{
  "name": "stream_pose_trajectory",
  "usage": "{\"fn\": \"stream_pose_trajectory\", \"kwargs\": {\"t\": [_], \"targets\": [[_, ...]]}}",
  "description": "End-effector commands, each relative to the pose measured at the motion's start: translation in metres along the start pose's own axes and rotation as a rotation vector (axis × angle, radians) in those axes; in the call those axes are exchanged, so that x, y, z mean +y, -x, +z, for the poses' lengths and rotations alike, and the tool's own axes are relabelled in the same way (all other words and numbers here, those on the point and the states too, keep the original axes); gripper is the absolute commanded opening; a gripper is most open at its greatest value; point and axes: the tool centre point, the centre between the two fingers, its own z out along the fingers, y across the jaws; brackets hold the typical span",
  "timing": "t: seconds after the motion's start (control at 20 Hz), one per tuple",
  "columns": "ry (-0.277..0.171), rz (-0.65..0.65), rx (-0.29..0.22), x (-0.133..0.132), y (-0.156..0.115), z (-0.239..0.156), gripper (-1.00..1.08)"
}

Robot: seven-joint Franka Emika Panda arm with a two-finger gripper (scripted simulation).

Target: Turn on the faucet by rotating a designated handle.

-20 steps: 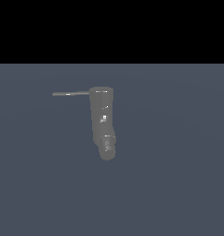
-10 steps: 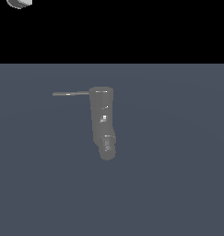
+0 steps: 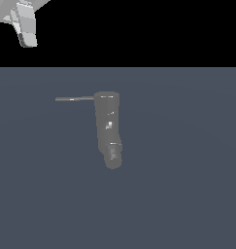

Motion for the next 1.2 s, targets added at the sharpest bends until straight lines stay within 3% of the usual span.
{"fn": "stream_pose_trajectory", "kwargs": {"t": [0.0,1.15], "targets": [[-0.003,0.051,0.0,-0.012,-0.004,0.01,-1.0],[-0.015,0.479,0.009,-0.096,-0.068,0.09,-1.0]]}}
